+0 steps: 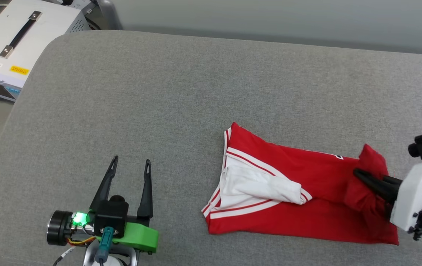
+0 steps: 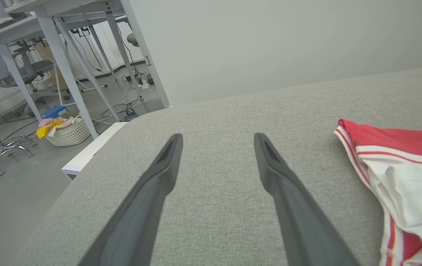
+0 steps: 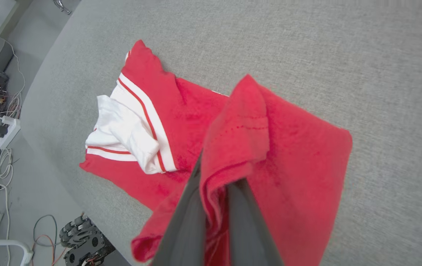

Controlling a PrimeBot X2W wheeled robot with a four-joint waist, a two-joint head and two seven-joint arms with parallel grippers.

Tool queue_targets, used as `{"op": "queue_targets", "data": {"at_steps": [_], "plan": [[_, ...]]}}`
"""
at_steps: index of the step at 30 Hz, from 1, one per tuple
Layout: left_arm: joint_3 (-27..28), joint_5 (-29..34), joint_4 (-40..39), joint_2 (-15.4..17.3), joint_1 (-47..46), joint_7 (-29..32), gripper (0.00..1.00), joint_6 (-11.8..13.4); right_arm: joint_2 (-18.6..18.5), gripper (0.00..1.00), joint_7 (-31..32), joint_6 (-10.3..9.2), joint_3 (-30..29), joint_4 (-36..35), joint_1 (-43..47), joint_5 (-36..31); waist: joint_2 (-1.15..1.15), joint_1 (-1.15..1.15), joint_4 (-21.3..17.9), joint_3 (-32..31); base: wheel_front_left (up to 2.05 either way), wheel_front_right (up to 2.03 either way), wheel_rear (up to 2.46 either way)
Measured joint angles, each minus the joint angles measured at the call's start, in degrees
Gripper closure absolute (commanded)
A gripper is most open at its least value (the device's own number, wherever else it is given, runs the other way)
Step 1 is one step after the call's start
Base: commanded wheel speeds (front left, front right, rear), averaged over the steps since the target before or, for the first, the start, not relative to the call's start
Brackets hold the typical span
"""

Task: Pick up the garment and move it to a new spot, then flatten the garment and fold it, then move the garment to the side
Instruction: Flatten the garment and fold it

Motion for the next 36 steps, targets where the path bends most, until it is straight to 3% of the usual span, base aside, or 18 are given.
{"op": "queue_targets", "data": {"at_steps": [14,22,29,30,32,36], "plan": [[-1.1,0.4,0.5,-1.7,-1.8,0.0,0.0,-0.5,6.0,1.0,2.1,0.0,18.4,6.1,-17.2,-3.9,0.0,0.0,2.6,3.1,0.0,0.0,0.0],[-1.5,0.4,0.6,-2.1,-3.4,0.0,0.0,-0.9,10.6,1.0,-0.4,0.0,26.3,14.0,-24.0,-4.8,0.0,0.0,3.8,5.2,0.0,0.0,0.0],[-1.7,0.4,0.9,-2.3,-4.0,0.0,0.0,-0.9,10.4,1.0,-5.3,0.0,32.2,19.6,-25.6,-8.0,0.0,0.0,4.0,5.9,0.0,0.0,0.0],[-1.7,0.4,0.9,-2.3,-4.0,0.0,0.0,-0.9,10.4,0.72,-6.3,0.0,32.5,19.7,-25.6,-8.0,0.0,0.0,3.9,5.8,0.0,0.0,0.0],[-1.4,0.4,1.1,-2.3,-4.0,0.0,0.0,-0.9,9.9,0.0,-8.5,0.0,33.2,19.7,-25.6,-8.4,0.0,0.0,3.5,5.4,0.0,0.0,0.0],[-1.2,0.4,1.3,-2.1,-3.9,0.0,0.0,-0.9,8.4,0.0,-13.1,0.0,33.3,18.0,-25.6,-9.1,0.0,0.0,2.6,4.4,0.0,0.0,0.0]]}}
